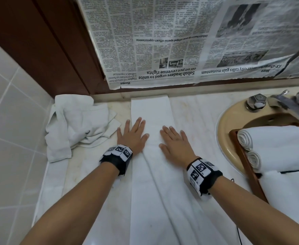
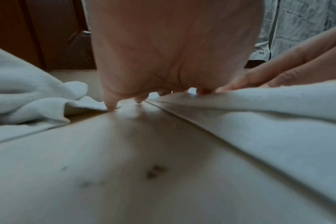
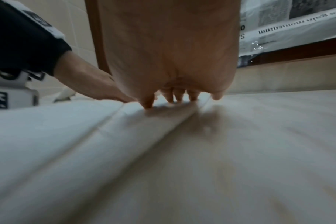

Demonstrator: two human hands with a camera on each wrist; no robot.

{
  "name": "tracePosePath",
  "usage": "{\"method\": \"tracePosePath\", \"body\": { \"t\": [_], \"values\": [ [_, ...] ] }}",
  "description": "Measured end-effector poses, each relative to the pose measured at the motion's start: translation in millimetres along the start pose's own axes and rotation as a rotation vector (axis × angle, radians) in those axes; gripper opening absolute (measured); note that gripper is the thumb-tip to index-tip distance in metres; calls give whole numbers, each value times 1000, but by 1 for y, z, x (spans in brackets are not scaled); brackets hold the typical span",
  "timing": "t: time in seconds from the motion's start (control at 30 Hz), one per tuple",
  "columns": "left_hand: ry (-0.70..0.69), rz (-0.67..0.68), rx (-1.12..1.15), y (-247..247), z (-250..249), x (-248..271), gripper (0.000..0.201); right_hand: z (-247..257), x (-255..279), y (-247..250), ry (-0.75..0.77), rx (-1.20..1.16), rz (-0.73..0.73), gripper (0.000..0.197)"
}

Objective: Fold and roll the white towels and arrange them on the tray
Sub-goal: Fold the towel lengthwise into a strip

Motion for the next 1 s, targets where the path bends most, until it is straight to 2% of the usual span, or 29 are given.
{"method": "tracePosePath", "body": {
  "t": [0.07,0.1,0.17,0.3,0.47,0.57,0.67,0.8,0.9,1.0],
  "values": [
    [9,-70,70,5,-1,10,63,11,19,13,-33,-85,-90,68],
    [8,-121,105,7,-1,18,61,15,33,17,-55,-115,-121,61],
    [7,-209,185,9,0,37,53,21,65,21,-133,-158,-73,45],
    [20,-280,328,2,8,59,39,24,118,19,-229,-136,65,39],
    [133,-235,374,4,-1,79,42,24,133,18,-304,-196,87,10],
    [148,-241,439,2,-10,97,43,28,140,27,-322,-295,70,12],
    [230,-220,507,2,-14,112,41,49,152,45,-248,-349,20,13],
    [337,-174,566,10,-13,116,41,94,159,65,-123,-249,-17,11],
    [331,-140,535,11,-5,113,33,132,159,64,-99,-163,3,7],
    [295,-131,504,10,8,115,29,162,166,44,-129,-123,74,16]
  ]
}}
Point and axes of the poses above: each hand's wrist, its own x-axis away from the middle knuckle, its own y-axis out of the back of the hand, z = x × y, the point moved 3 cm from there along -x, towards the middle knuckle, and after that the axes turned 13 degrees about -z, right-handed, at the moved point
